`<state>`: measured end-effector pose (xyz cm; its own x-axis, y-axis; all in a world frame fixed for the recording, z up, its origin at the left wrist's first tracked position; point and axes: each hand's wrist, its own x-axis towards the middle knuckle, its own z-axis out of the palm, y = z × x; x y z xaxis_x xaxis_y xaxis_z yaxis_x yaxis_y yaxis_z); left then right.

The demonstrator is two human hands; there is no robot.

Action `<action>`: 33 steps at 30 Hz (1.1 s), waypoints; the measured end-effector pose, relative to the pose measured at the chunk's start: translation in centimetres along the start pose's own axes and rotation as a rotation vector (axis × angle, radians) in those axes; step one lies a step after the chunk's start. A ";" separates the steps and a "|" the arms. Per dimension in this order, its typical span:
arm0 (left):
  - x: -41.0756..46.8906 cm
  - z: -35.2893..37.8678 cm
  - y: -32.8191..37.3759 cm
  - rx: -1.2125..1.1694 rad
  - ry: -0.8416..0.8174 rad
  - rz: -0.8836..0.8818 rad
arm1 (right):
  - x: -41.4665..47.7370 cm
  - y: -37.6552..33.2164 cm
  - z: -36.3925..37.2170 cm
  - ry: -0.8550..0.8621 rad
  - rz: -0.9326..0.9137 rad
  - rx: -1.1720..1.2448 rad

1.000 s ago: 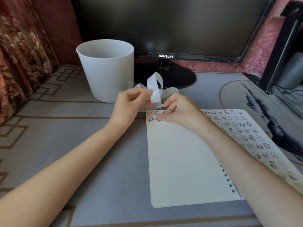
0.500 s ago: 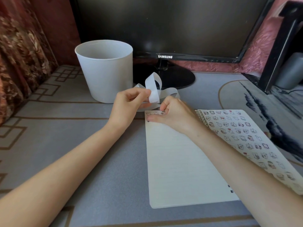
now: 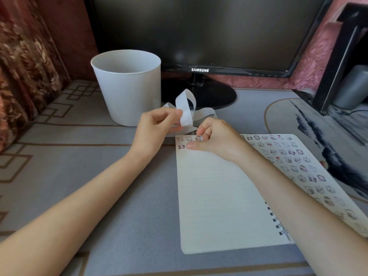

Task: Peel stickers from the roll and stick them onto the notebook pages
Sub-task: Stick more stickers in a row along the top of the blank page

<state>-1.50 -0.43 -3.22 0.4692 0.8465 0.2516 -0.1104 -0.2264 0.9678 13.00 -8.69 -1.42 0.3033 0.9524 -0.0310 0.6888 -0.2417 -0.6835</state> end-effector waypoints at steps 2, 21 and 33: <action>0.0 0.0 0.0 0.003 -0.002 -0.003 | 0.1 0.2 -0.1 -0.016 -0.004 0.008; -0.2 0.2 0.6 -0.082 0.013 -0.038 | -0.2 -0.7 -0.1 0.271 -0.177 0.229; -0.4 0.4 1.1 -0.153 -0.044 -0.047 | -0.1 -1.3 -0.2 0.388 -0.331 0.370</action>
<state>-1.51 -1.22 -2.27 0.5150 0.8315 0.2084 -0.2178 -0.1082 0.9700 12.19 -8.49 -0.39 0.3772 0.8122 0.4450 0.5349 0.2012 -0.8206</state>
